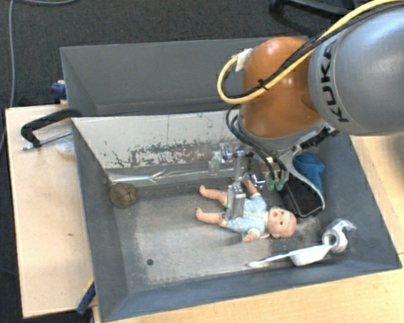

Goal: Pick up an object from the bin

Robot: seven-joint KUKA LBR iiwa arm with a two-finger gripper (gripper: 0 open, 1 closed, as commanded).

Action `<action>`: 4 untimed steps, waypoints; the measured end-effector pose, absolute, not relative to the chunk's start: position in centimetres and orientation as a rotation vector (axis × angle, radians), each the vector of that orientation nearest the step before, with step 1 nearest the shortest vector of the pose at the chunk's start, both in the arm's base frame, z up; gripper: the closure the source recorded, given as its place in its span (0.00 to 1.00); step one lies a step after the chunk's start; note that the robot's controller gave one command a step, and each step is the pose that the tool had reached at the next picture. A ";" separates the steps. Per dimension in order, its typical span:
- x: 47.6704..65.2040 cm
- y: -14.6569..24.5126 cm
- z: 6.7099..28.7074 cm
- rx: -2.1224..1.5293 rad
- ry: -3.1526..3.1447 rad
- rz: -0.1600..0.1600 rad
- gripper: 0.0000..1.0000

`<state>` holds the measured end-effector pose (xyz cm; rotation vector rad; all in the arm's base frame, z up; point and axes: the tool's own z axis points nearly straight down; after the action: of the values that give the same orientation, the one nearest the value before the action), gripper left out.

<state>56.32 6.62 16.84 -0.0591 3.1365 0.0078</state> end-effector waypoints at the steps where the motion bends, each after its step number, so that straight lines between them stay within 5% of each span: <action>1: 56.8 5.0 13.8 0.097 3.133 0.004 0.00; 3: 56.9 1.6 9.6 0.162 3.130 0.007 0.00; 4: 55.6 0.4 7.2 0.619 3.075 0.016 1.00</action>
Offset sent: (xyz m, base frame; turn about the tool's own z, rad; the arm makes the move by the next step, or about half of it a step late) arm -0.0025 -0.0415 -0.0538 0.1708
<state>55.55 0.37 7.24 0.6186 3.0748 0.0157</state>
